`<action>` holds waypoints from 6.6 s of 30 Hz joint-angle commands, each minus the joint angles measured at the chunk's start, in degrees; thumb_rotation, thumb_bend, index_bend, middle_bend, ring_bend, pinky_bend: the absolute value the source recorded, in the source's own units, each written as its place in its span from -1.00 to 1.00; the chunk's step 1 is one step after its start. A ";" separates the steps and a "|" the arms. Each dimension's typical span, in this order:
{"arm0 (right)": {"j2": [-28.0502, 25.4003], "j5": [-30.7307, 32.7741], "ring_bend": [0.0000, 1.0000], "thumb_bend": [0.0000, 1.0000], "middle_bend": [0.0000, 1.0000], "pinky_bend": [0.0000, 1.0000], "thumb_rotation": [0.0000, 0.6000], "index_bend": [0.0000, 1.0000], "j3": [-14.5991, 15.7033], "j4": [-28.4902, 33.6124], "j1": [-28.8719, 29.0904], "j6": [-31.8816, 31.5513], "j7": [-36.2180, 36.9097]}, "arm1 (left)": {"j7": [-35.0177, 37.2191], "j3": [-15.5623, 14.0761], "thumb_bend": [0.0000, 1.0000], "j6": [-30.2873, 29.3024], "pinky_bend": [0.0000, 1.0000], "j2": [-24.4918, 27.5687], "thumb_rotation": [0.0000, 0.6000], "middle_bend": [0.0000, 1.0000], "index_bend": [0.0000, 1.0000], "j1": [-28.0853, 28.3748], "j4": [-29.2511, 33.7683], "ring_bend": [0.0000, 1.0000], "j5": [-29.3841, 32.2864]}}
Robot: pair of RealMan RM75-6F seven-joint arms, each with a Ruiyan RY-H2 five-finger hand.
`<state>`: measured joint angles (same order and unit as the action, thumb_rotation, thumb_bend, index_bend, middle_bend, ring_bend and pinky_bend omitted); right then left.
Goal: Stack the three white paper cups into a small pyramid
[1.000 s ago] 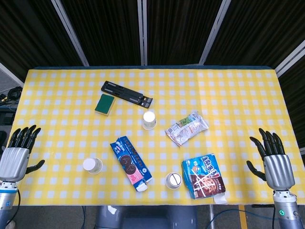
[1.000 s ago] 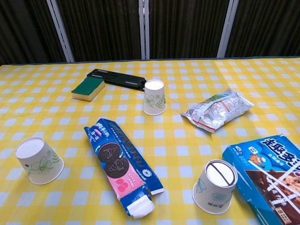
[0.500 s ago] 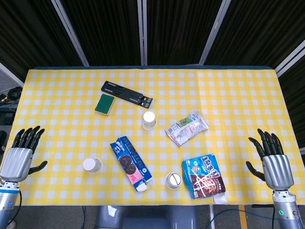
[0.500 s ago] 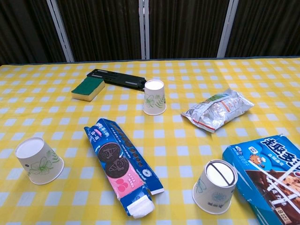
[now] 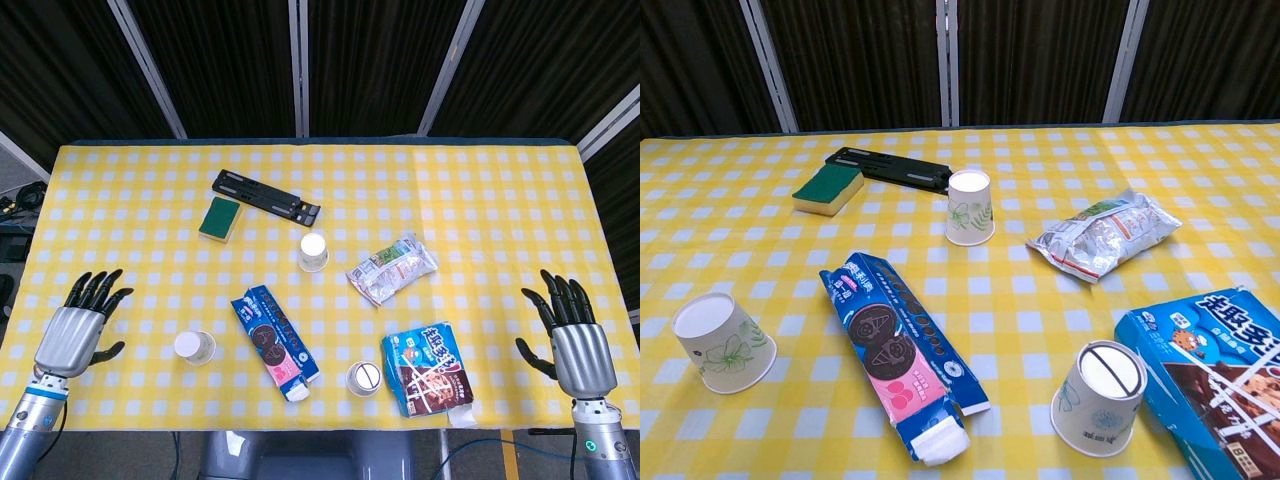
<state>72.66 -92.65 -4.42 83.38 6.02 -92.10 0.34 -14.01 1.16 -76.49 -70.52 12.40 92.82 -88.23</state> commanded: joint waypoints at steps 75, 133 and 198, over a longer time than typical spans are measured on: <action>0.26 7.01 -1.00 -0.70 -1.00 -0.90 1.00 -0.52 -2.17 -3.38 1.66 6.38 3.74 | -16.38 18.80 -0.42 29.27 -1.00 -18.93 1.00 -1.00 -0.05 38.56 -14.01 -1.00 30.85; -0.33 7.64 -1.00 -0.74 -1.00 -0.96 1.00 -0.60 -1.75 -1.92 1.79 7.44 3.06 | -5.92 -0.62 -0.71 0.85 -1.00 -6.13 1.00 -1.00 -1.00 21.46 1.48 -1.00 15.58; 2.86 -1.88 -1.00 -0.67 -1.00 -1.00 1.00 -0.54 7.03 16.77 26.35 38.08 8.04 | 6.53 -2.26 -0.71 -7.42 -1.00 -1.30 1.00 -1.00 -1.00 2.65 -3.32 -1.00 -0.20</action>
<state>75.49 -94.56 2.57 100.18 32.37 -54.00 8.41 -7.51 -1.14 -83.97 -71.82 15.08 89.49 -88.47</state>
